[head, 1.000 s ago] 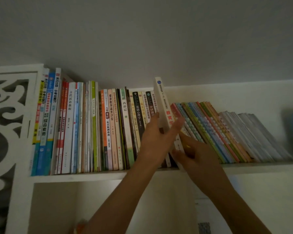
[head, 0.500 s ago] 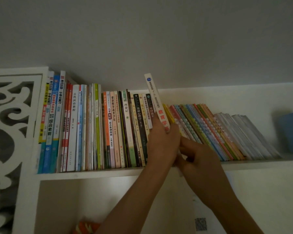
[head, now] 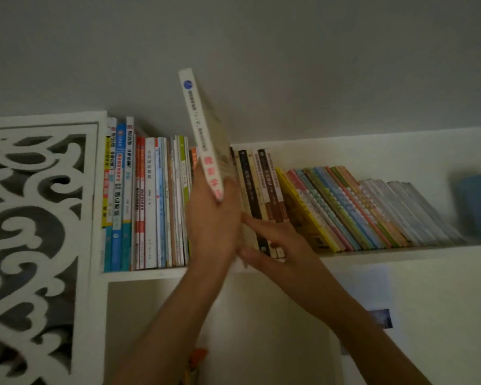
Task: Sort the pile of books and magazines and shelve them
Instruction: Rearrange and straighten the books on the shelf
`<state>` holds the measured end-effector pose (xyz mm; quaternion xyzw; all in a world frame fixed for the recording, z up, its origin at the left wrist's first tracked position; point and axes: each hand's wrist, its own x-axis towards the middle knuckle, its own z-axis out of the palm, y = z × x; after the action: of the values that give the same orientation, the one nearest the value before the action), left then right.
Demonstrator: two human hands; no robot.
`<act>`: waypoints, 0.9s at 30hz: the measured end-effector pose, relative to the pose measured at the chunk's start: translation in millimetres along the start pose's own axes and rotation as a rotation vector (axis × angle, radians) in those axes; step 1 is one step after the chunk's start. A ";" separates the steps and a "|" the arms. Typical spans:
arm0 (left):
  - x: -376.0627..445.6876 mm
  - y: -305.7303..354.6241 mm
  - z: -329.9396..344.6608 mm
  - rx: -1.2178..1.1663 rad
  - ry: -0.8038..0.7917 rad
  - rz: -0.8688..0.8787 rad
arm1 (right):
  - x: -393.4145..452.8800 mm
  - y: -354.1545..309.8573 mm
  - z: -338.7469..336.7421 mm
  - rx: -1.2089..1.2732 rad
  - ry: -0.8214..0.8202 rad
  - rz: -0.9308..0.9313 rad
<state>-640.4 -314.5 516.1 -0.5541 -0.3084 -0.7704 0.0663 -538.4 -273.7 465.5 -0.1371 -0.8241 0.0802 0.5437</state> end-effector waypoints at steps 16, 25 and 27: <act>2.4 -64.8 -60.1 0.242 0.062 -0.040 | 94.5 95.4 36.3 -0.646 0.394 0.472; 1.1 -61.6 -58.9 0.216 0.058 -0.033 | 94.7 102.6 36.4 -0.709 0.422 0.432; 0.0 -58.8 -57.9 0.198 0.064 -0.043 | 96.8 100.0 32.7 -0.740 0.427 0.439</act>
<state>-713.6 -299.2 481.1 -0.5135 -0.3923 -0.7546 0.1140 -590.5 -147.9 509.0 -0.5056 -0.6187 -0.1353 0.5858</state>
